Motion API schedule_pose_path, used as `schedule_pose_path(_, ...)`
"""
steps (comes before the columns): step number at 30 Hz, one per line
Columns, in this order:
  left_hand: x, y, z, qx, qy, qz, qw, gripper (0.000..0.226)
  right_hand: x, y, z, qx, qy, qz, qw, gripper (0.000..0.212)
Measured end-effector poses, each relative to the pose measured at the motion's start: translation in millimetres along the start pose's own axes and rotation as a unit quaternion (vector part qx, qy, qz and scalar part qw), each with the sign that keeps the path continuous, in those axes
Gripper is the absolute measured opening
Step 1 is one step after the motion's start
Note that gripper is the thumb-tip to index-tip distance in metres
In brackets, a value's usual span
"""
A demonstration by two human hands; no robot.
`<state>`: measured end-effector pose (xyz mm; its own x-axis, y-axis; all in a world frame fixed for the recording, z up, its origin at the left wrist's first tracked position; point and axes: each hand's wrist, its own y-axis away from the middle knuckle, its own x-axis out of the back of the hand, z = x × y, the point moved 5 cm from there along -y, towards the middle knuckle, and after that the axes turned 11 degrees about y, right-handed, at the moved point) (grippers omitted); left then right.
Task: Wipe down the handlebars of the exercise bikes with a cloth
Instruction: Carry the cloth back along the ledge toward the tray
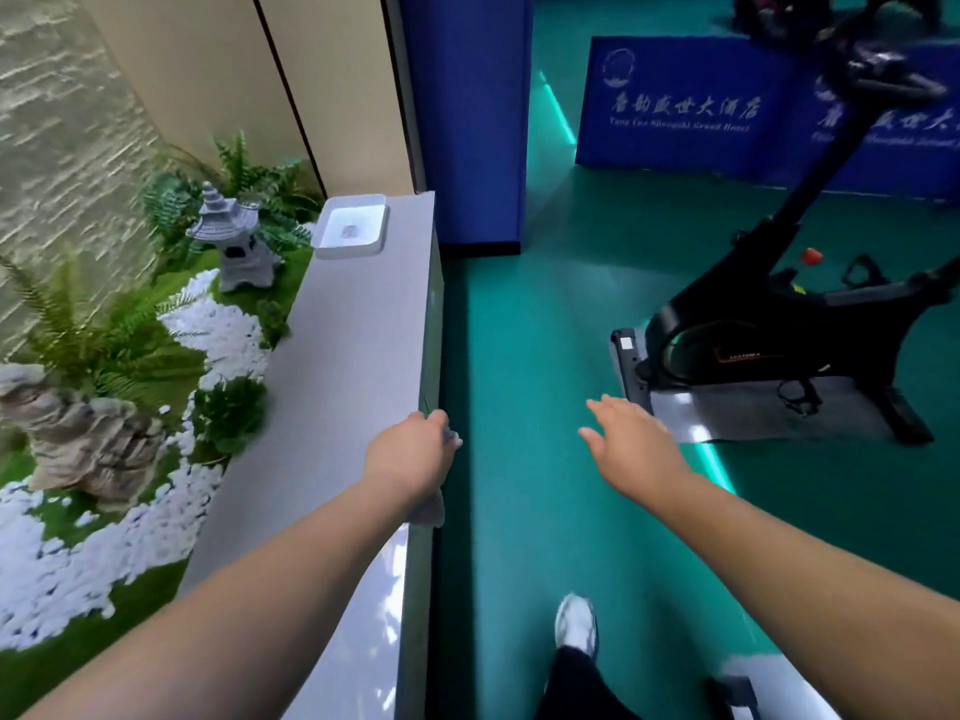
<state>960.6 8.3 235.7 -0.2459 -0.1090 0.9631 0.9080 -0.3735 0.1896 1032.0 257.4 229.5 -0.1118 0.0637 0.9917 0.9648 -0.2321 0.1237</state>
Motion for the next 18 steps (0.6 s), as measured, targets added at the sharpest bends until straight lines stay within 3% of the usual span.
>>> schedule_pose_path(8, 26, -181, 0, 0.031, -0.002, 0.004, 1.0, 0.019, 22, -193, 26, 0.03, 0.003, -0.005, 1.0, 0.053)
schedule_pose_path(11, 41, -240, -2, 0.061, 0.049, 0.022, 0.997, 0.023, 34, -256, 33, 0.048, 0.013, -0.007, 0.999, 0.052)
schedule_pose_path(18, 61, -346, -20, 0.094, 0.08, 0.02, 0.992, 0.023, 51, -387, 33, 0.074, 0.014, -0.021, 0.997, 0.052)
